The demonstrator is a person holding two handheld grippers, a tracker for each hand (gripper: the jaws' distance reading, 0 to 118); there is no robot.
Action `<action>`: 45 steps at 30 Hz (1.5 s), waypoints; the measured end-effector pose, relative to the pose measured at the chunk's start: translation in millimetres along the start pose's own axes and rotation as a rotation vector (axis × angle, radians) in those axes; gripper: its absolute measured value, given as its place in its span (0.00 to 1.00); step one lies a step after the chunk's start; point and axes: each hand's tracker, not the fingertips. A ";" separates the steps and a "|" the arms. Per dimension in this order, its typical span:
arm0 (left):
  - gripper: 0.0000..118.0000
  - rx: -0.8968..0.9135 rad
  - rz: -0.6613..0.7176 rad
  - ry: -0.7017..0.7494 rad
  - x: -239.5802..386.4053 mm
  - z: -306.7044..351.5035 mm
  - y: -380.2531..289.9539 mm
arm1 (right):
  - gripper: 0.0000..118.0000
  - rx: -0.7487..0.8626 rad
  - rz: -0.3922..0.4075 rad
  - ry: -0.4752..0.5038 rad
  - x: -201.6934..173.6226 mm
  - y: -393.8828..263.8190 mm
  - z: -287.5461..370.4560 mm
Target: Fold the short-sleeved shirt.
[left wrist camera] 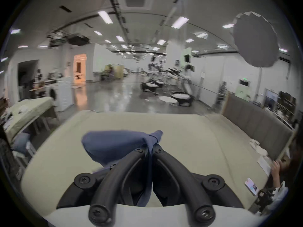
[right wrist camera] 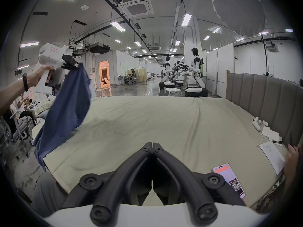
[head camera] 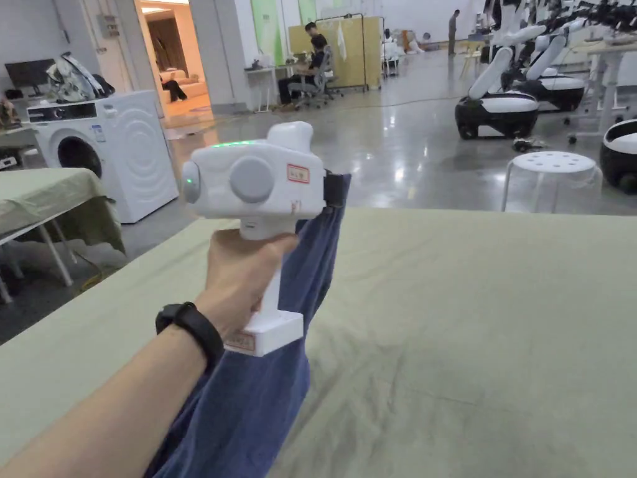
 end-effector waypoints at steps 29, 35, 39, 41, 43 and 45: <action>0.74 0.031 0.014 -0.544 178.9 64.8 -186.3 | 0.00 -0.021 -0.041 -0.181 64.1 -23.1 66.4; 0.72 0.227 -0.076 -0.163 106.1 163.6 -186.3 | 0.00 0.015 -0.060 -0.118 63.6 -11.2 51.6; 0.34 0.266 -0.155 0.052 94.0 208.5 -201.3 | 0.00 0.035 -0.044 -0.115 48.6 -3.3 45.0; 0.05 0.259 -0.163 0.119 88.7 223.5 -207.4 | 0.00 0.037 -0.042 -0.091 45.6 -2.9 42.1; 0.03 0.258 -0.146 0.156 84.3 232.7 -212.6 | 0.00 0.033 -0.042 -0.080 42.8 -4.1 41.2; 0.03 0.236 -0.155 0.171 84.1 239.3 -216.9 | 0.00 0.031 -0.034 -0.078 39.7 -6.4 41.9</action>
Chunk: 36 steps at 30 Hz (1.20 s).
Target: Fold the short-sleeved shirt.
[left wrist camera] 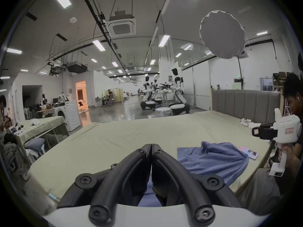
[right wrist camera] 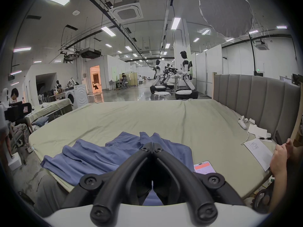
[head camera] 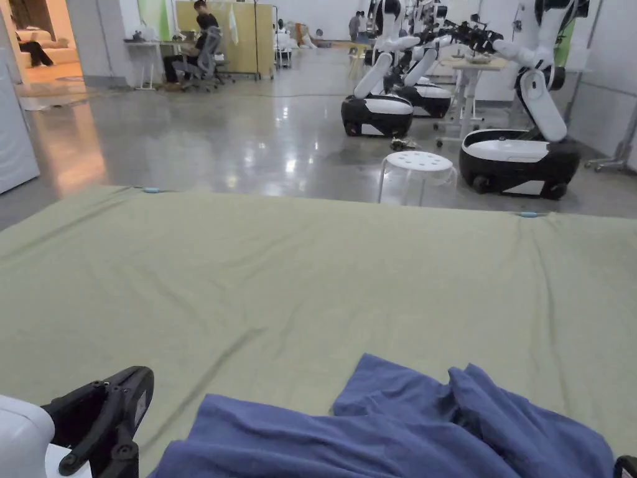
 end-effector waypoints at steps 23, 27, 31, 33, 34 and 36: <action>0.62 -0.545 0.279 -0.206 -73.6 -199.8 -21.9 | 0.00 -0.069 -0.018 0.040 -8.9 -1.7 -1.4; 0.62 -0.680 0.307 -0.179 -81.0 -267.9 -48.0 | 0.00 -0.084 -0.035 0.029 -5.1 -11.0 -2.4; 0.62 -0.836 0.276 -0.107 -71.5 -319.5 -75.8 | 0.00 -0.116 -0.066 0.003 3.9 -18.1 -6.2; 0.61 -0.865 0.229 -0.113 -63.3 -331.0 -83.4 | 0.00 -0.127 -0.072 -0.011 9.0 -20.9 -6.4; 0.61 -0.902 0.238 -0.104 -62.5 -338.6 -86.4 | 0.00 -0.132 -0.071 -0.018 10.7 -21.8 -5.4; 0.56 -0.933 0.294 -0.116 -64.6 -348.3 -91.4 | 0.00 -0.141 -0.070 -0.035 14.5 -23.7 -4.1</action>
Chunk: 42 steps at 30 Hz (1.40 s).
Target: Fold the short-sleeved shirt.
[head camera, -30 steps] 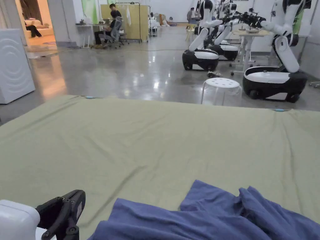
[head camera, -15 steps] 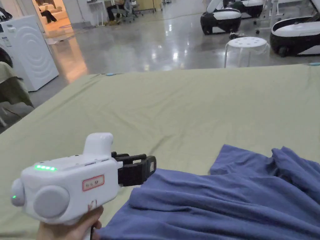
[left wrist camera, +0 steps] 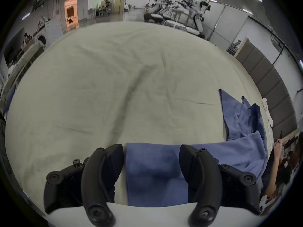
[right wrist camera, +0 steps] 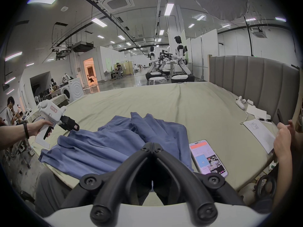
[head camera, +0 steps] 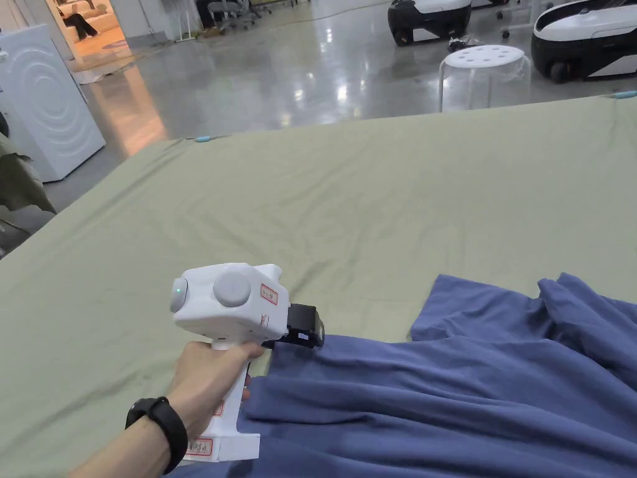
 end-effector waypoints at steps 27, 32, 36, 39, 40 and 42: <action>0.11 -0.064 -0.244 0.218 31.3 -35.6 1.2 | 0.09 -0.360 -0.603 -0.124 86.2 -49.0 -90.8; 0.11 -0.031 -0.211 0.191 26.0 -28.7 -4.8 | 0.04 -0.305 -0.615 -0.119 86.5 -59.7 -91.5; 0.05 0.155 -0.121 0.081 12.1 20.3 -27.3 | 0.03 -0.234 -0.532 -0.102 78.8 -39.9 -77.3; 0.04 0.311 -0.052 -0.063 -8.5 89.5 -37.4 | 0.03 -0.146 -0.432 -0.050 68.6 -4.8 -60.3; 0.04 0.389 -0.072 -0.045 -8.7 117.3 -41.5 | 0.03 -0.100 -0.413 -0.006 61.3 12.1 -54.1; 0.04 0.481 -0.105 -0.038 0.9 167.7 -46.8 | 0.03 -0.039 -0.351 0.019 52.3 37.2 -50.8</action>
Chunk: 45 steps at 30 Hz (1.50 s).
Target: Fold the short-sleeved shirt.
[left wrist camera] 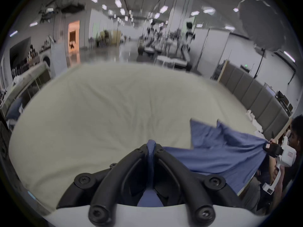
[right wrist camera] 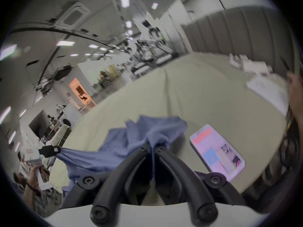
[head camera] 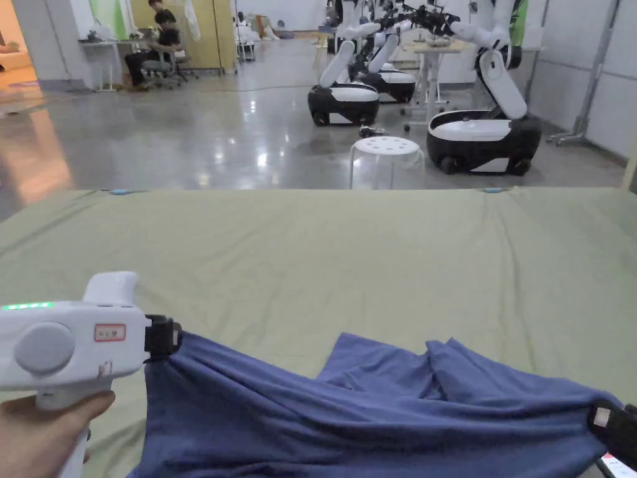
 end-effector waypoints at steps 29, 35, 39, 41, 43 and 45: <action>0.04 0.520 -0.005 0.139 6.1 101.3 275.6 | 0.03 0.409 0.432 0.018 -211.3 334.5 -41.3; 0.04 0.518 -0.026 0.170 9.6 65.4 304.2 | 0.03 0.411 0.468 -0.030 -218.3 354.2 -82.4; 0.04 0.516 -0.045 0.172 11.4 45.7 312.5 | 0.03 0.386 0.444 -0.048 -213.7 359.0 -105.3; 0.04 0.502 -0.054 0.170 12.4 34.3 315.0 | 0.03 0.377 0.410 -0.057 -210.0 360.0 -115.8; 0.04 0.492 -0.056 0.184 12.8 22.6 314.6 | 0.03 0.351 0.401 -0.054 -209.3 358.6 -126.1; 0.04 0.476 -0.059 0.185 10.4 8.6 309.0 | 0.03 0.324 0.429 -0.077 -208.7 349.0 -137.2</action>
